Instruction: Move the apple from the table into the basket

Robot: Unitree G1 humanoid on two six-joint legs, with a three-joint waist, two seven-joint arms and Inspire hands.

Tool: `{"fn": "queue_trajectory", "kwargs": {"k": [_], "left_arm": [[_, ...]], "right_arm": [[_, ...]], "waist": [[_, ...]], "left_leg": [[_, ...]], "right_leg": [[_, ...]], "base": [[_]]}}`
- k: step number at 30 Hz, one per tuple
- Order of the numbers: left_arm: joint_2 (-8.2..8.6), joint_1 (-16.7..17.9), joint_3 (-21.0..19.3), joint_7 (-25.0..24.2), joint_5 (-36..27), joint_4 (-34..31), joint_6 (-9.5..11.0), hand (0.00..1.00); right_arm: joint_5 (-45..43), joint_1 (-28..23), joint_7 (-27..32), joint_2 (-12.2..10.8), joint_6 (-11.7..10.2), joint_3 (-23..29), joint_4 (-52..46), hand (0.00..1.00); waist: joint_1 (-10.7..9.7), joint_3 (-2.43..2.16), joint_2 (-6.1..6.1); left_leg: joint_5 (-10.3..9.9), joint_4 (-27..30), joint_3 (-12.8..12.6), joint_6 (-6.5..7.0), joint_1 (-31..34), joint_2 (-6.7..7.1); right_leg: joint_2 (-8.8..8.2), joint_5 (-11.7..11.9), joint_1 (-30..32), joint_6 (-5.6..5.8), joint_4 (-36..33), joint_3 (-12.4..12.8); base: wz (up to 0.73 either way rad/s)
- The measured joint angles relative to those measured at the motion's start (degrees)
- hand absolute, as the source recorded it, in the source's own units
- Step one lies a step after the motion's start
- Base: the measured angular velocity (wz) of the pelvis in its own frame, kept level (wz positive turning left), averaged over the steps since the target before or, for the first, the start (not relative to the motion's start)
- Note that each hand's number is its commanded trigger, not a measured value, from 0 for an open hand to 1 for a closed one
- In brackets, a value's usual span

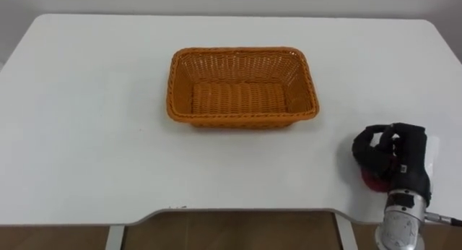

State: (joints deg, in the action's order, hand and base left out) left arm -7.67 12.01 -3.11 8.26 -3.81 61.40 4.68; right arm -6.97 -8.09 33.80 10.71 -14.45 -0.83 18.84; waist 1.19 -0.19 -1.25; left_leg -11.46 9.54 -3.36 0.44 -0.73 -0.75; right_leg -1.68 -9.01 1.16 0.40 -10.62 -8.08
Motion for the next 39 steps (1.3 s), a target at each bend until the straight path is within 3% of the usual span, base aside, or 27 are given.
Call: {"fn": "queue_trajectory", "kwargs": {"k": [9, 22, 35, 39], "left_arm": [[0.02, -0.38, -0.08, 0.29, 0.02, 3.26, 0.7, 0.0], [0.02, -0.27, -0.05, -0.35, 0.63, 3.81, 0.64, 0.0], [-0.05, -1.38, 0.12, -1.47, 0.65, 4.0, 0.78, 0.0], [-0.21, -1.56, -0.04, -1.2, 1.92, 3.93, 0.66, 0.0]], "right_arm": [[-0.15, 0.44, 0.61, 0.1, 0.62, -0.05, -8.74, 1.0], [-0.32, 3.95, 0.5, 0.8, 0.77, -0.06, -19.58, 1.0], [-0.94, 9.31, -1.62, 0.94, 0.74, -0.76, -21.58, 1.0], [-2.71, 10.47, -3.12, 0.99, 2.08, -2.08, -21.9, 1.0]], "waist": [[1.0, 0.29, 0.79], [2.47, 0.4, -0.07], [3.42, 0.64, -0.77], [4.1, 0.57, -1.25]], "left_leg": [[0.03, -0.01, -0.55, 0.02, -0.05, -0.05], [0.04, 0.2, -0.31, 0.04, 0.15, -0.06], [0.06, 0.2, -0.24, 0.06, 0.58, -0.04], [0.06, 0.28, 0.16, 0.06, 1.23, -0.03]], "right_leg": [[0.05, 0.0, 1.13, 0.0, -0.99, 0.65], [-0.09, 0.01, 1.0, -0.02, -1.02, 0.08], [-0.08, 0.01, 1.59, -0.02, -1.13, 0.18], [-0.09, 0.01, 2.09, -0.02, -1.13, 0.01]], "base": [[-0.04], [0.0], [0.0], [0.01]]}}
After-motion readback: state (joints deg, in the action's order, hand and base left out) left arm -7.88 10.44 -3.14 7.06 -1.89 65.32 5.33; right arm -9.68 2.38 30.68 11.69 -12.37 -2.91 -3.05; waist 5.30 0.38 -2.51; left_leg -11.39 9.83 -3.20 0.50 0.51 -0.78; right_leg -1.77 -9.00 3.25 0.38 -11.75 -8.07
